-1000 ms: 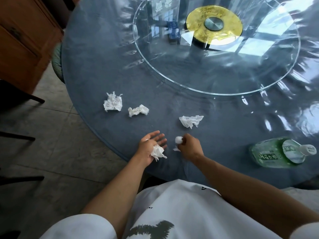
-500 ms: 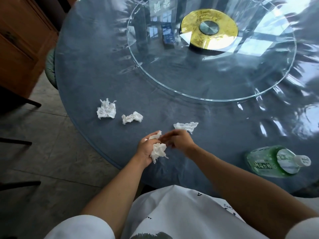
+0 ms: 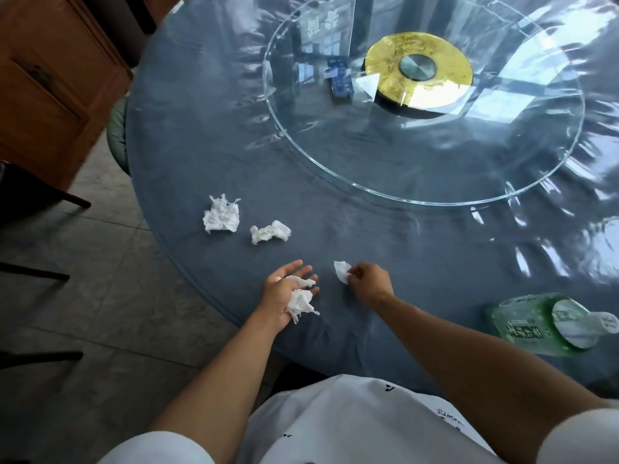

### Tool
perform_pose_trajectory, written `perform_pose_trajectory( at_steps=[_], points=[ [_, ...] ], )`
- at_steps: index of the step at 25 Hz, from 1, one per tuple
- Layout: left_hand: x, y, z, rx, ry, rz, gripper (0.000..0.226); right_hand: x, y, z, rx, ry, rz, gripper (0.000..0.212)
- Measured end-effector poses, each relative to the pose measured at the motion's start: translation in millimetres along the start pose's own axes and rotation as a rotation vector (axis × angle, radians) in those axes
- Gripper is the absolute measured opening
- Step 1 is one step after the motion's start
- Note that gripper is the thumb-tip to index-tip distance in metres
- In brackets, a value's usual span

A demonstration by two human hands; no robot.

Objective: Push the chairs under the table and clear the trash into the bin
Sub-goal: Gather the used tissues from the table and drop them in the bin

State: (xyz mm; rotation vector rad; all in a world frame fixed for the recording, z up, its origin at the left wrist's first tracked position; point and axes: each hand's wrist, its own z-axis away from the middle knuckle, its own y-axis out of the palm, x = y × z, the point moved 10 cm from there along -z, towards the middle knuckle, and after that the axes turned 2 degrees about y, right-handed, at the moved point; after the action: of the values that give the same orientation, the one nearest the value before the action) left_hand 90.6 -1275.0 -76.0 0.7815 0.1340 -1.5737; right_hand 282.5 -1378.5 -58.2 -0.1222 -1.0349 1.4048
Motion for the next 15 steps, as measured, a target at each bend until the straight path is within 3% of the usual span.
perform_pose_trajectory(
  at_steps=[4,7,11,13,15],
  points=[
    [-18,-5,11,0.019,0.017,-0.014,0.044,61,54,38,0.244,0.004,-0.506,0.007],
    [-31,-5,25,0.044,-0.002,0.027,0.037,96,88,60,0.394,0.016,-0.571,0.01],
    [-61,-32,36,-0.033,0.139,0.105,0.039,121,116,79,0.654,0.075,-0.567,0.017],
    [-74,-54,36,-0.119,0.231,0.096,0.031,138,115,77,0.655,0.026,-0.531,0.023],
    [-82,-73,31,-0.203,0.268,0.103,0.029,154,106,59,0.498,-0.075,-0.424,0.033]
  ],
)
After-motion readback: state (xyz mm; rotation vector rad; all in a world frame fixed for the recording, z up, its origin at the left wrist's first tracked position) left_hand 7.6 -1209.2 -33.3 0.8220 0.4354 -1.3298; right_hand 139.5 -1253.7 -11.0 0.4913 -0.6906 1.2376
